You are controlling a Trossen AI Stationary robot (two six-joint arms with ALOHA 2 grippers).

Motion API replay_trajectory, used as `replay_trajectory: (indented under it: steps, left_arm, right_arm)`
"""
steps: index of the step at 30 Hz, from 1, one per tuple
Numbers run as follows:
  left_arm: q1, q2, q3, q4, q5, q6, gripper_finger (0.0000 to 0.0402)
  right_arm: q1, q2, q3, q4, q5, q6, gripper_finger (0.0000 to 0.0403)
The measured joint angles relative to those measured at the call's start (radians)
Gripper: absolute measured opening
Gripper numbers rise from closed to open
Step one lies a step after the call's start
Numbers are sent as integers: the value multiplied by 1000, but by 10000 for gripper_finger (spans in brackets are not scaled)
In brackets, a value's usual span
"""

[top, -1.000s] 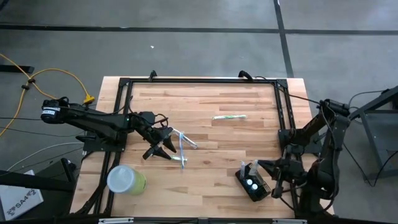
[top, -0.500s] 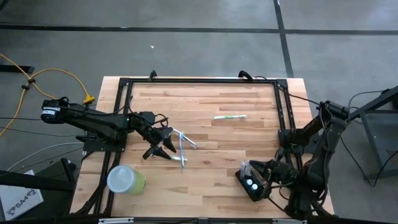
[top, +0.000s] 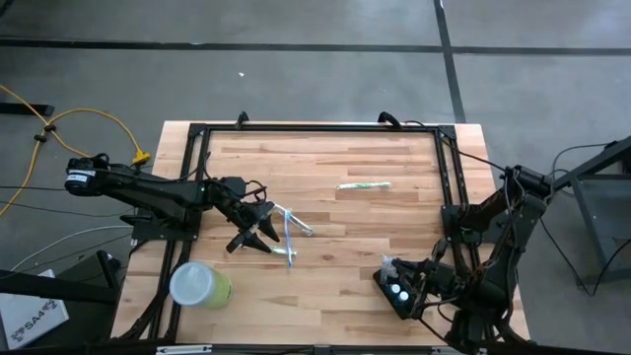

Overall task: Pick & Place toothbrushing station
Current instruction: Put the bottom blue toothbrush into the top of the black wire organizer

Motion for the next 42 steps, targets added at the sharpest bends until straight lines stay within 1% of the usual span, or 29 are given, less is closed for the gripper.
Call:
replay_trajectory:
  steps: [9,15,20,30,42]
  left_arm:
    - [0,0,0,0,0,0,195]
    - [0,0,0,0,0,0,195]
    - [0,0,0,0,0,0,195]
    - [0,0,0,0,0,0,195]
    - [0,0,0,0,0,0,195]
  right_arm:
    - [-14,0,0,14,-14,-2,3]
    - [-18,0,-68,122,-17,-8,3]
    - [-17,0,-141,225,2,-11,3]
    - [3,0,-206,348,2,-11,3]
    - [11,77,-213,408,3,-3,3]
